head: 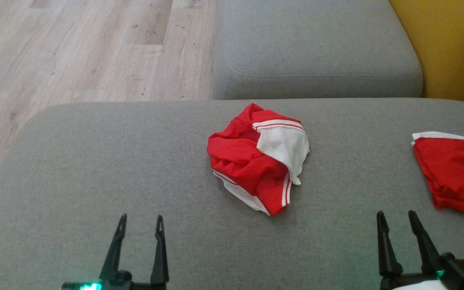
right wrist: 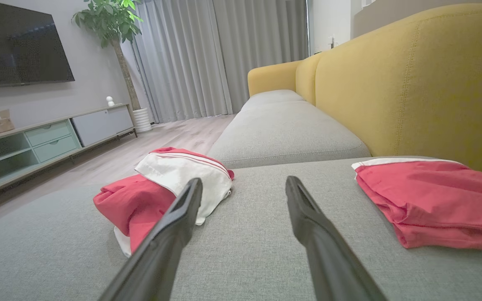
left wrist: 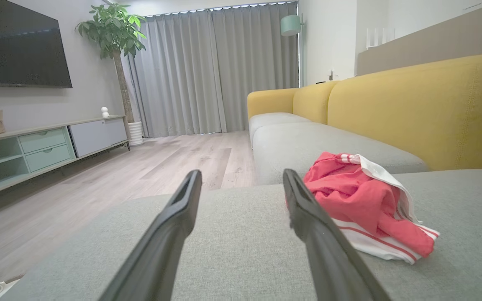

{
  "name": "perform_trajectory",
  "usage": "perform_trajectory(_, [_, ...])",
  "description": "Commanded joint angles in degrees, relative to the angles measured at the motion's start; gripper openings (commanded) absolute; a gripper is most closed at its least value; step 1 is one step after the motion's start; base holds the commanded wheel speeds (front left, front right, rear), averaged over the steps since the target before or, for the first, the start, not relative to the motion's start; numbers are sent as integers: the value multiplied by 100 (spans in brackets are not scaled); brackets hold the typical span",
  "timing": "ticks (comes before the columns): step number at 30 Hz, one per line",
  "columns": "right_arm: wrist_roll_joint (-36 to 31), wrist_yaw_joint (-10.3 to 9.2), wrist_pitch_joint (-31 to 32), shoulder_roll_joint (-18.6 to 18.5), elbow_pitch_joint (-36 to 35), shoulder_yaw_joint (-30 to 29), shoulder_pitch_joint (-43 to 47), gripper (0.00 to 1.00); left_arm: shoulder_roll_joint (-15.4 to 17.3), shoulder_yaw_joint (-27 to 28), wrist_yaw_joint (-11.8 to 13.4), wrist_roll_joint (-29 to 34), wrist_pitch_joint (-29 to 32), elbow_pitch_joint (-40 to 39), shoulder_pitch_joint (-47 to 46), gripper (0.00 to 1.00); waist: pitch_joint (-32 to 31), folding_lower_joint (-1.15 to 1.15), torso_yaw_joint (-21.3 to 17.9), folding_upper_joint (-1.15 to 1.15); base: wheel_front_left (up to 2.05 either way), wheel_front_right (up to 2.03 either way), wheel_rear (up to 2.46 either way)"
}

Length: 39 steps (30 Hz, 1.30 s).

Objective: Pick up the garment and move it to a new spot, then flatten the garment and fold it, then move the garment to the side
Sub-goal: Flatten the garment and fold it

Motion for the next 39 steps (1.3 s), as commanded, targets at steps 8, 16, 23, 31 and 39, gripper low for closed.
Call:
perform_trajectory(8, [-124,37,-30,-37,-263,147,-301,100,-115,-191,-504,-242,-54,460,-619,100,278,0,-134,0,0,0,0])
perform_trajectory(16, [-185,37,-30,-64,-226,306,-495,100,-130,-1276,-1055,85,-55,1753,-1828,100,724,0,-414,0,0,0,0])
perform_trajectory(23, [-150,37,-30,-184,-247,451,-884,100,-132,-2396,-1133,64,-55,2579,-3008,100,1240,0,-894,0,0,0,0])
perform_trajectory(31, [-96,37,-30,-179,-238,552,-1200,100,-133,-3155,-640,-240,78,4218,-4107,100,1648,0,-1472,0,0,0,0])
perform_trajectory(39, [-54,37,-30,-141,-193,578,-1268,100,-133,-3313,-257,-670,18,5066,-4563,0,1672,0,-1704,0,0,0,0])
